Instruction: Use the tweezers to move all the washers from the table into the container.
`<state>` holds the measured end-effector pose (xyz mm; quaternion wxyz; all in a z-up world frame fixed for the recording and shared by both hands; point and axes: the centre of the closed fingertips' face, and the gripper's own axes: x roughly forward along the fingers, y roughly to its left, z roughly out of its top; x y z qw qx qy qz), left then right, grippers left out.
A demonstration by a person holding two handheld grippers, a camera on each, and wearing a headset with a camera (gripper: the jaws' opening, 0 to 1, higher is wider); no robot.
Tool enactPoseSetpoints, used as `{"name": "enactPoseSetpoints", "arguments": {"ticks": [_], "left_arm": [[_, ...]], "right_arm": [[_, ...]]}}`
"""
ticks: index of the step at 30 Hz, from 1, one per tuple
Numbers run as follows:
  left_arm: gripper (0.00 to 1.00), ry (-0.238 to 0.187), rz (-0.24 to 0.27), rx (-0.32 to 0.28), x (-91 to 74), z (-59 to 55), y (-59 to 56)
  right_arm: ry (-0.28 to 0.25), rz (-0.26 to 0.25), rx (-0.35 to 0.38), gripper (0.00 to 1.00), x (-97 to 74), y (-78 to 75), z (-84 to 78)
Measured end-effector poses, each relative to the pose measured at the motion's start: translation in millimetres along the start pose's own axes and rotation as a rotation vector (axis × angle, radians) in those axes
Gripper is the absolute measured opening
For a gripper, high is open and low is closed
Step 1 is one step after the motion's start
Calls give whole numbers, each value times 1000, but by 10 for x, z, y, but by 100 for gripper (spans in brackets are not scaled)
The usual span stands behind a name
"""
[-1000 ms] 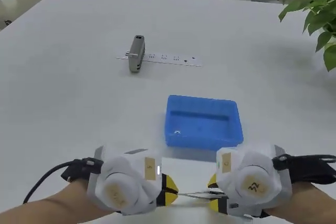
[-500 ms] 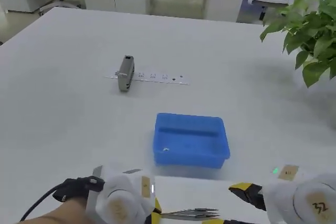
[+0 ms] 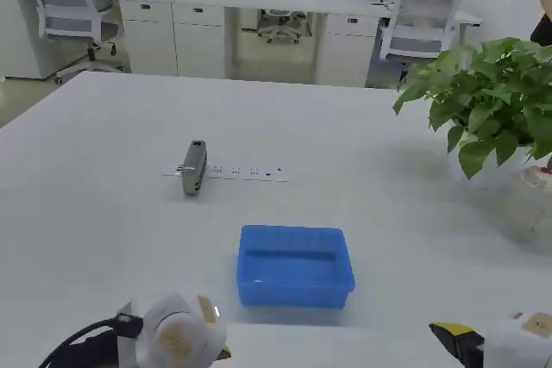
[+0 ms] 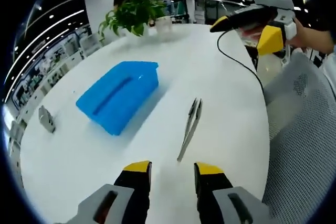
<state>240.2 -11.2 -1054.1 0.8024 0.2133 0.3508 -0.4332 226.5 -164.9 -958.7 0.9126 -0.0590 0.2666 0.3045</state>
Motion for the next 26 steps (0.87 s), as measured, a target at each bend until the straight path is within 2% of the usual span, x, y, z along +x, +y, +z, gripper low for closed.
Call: {"name": "enactPoseSetpoints", "arguments": {"ticks": [2,7,9,12,17,20,23,26], "left_arm": [[52,-59,59,-82,-151,58,32],[66,-174,176,-229,-630,144,45],[76,-216,215,-290,-790,164,53],[85,-265,279,-356,-997,155,72],[99,-271,375,-421,-1235,24,64],[99,-287,418,-436,-1335,-8,74],[99,-280,435,-450,-1376,-56,73],[99,-293,447,-461,-1416,-65,77]], "right_arm": [[-33,-3,24,82,-44,2,31],[-88,-14,73,89,-148,-7,74],[-98,-24,68,93,-180,-7,66],[-89,-28,58,96,-197,-5,19],[-98,-48,67,99,-223,0,-29],[-110,-55,70,99,-235,-6,-36],[-113,-55,66,99,-238,2,-29],[-114,-61,66,99,-235,-1,-42]]}}
